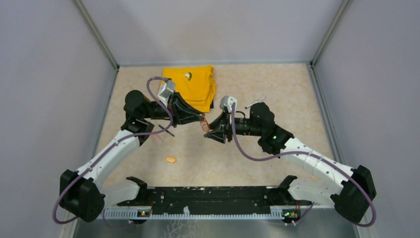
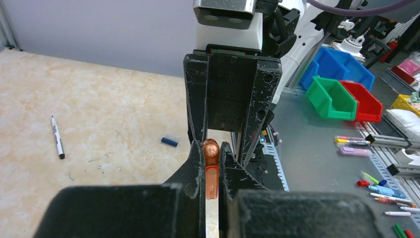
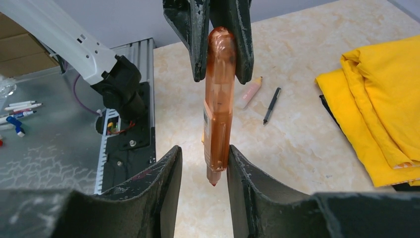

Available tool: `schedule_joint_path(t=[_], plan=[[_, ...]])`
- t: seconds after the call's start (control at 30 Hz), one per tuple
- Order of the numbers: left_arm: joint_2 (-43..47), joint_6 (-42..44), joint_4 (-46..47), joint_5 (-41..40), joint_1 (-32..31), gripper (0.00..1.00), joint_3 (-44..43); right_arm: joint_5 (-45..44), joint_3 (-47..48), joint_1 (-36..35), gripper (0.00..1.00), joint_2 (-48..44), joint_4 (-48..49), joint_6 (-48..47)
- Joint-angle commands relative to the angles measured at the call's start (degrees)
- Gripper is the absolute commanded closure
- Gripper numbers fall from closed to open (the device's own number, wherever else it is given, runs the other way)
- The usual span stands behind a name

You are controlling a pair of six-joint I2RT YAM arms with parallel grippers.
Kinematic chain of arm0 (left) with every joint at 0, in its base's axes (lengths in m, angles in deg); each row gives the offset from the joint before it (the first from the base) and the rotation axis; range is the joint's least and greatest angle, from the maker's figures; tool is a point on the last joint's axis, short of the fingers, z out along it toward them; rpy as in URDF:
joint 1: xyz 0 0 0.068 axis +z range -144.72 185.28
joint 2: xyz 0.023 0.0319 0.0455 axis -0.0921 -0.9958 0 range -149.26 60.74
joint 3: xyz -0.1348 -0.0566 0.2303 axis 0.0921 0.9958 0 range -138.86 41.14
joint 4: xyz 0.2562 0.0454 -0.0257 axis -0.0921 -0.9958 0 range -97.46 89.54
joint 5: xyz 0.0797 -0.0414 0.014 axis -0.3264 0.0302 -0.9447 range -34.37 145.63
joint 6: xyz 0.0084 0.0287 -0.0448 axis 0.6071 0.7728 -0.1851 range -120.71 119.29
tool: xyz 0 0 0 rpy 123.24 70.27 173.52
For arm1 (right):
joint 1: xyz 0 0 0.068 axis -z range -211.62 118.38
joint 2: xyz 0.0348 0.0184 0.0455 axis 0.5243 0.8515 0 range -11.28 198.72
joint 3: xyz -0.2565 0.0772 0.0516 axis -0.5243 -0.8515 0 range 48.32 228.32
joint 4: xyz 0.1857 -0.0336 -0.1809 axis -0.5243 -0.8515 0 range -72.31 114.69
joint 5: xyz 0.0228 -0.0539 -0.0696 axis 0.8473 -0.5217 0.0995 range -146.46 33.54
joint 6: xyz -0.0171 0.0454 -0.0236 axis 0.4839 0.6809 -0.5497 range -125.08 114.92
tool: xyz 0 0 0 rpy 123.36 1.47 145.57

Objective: Insert the pens into the pen caps

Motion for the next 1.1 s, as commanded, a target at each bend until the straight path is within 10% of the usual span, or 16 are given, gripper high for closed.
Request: schedule_joint_path(t=[0.0, 0.4, 0.8, 1.07], plan=[[1.4, 0.9, 2.3, 1.2, -0.2, 1.00, 0.0, 1.8, 0.4, 0.4, 0.63, 0.3, 3.8, 0.2], [2.3, -0.6, 4.5, 0.9, -0.2, 1.00, 0.6, 2.0, 0.3, 0.7, 0.64, 1.5, 3.4, 0.1], [3.4, -0.5, 4.8, -0.5, -0.2, 1.00, 1.0, 2.3, -0.2, 1.1, 1.00, 1.3, 4.6, 1.5], [5.4, -1.9, 6.3, -2.8, -0.2, 1.00, 0.1, 1.8, -2.1, 1.1, 1.00, 1.2, 5.0, 0.8]])
